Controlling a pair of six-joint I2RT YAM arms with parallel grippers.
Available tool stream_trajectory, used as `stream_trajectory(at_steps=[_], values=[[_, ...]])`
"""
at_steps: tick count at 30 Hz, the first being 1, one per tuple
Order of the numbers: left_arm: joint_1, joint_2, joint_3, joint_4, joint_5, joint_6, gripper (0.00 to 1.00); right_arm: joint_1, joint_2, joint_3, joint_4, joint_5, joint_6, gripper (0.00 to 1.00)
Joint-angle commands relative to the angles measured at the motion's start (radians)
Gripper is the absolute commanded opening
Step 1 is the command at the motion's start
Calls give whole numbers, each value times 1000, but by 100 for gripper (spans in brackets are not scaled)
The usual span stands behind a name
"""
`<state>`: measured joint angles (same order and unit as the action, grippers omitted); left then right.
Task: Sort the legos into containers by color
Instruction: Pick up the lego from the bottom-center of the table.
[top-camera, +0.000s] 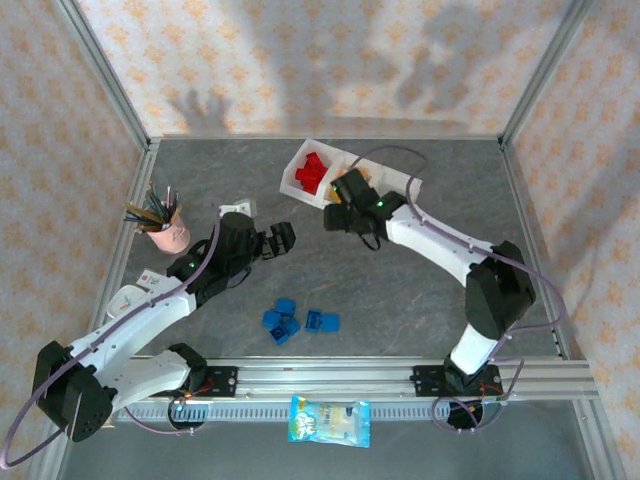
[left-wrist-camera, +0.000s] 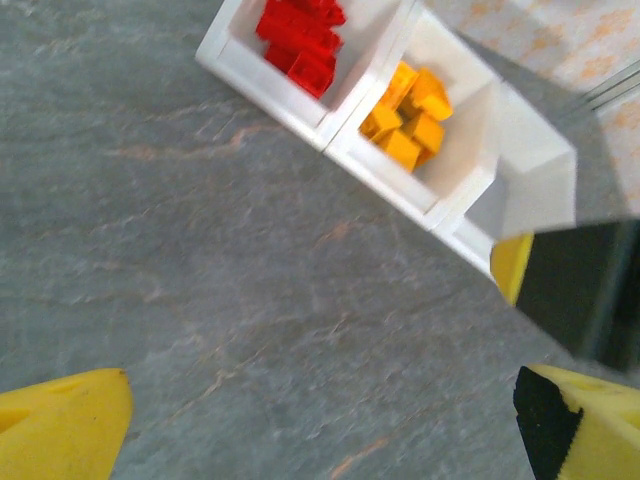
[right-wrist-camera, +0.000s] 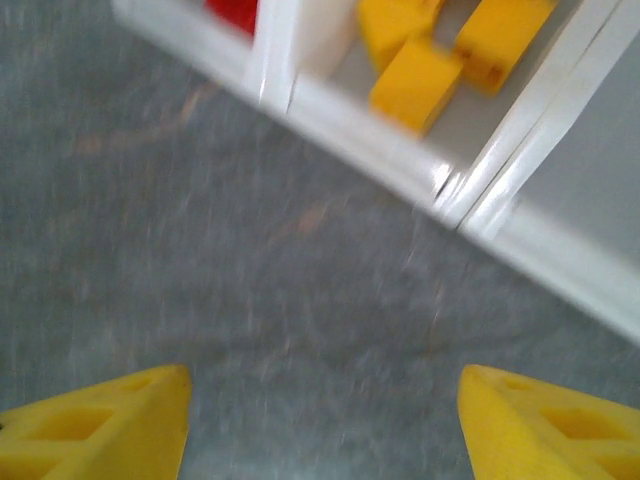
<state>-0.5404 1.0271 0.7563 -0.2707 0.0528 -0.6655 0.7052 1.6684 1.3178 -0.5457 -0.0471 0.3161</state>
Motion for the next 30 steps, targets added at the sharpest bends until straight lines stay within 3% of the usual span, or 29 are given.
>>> stream_trajectory(at_steps=[1, 9, 16, 30], values=[[6, -46, -38, -88, 13, -26, 99, 58, -51, -80, -50, -9, 37, 72], [6, -139, -105, -155, 10, -63, 99, 231, -173, -298, -40, -46, 181, 78], [8, -178, -135, -164, 1, -89, 99, 351, -214, -389, 20, -73, 313, 84], [8, -204, -150, -172, -4, -95, 99, 417, -138, -437, 93, -74, 418, 82]])
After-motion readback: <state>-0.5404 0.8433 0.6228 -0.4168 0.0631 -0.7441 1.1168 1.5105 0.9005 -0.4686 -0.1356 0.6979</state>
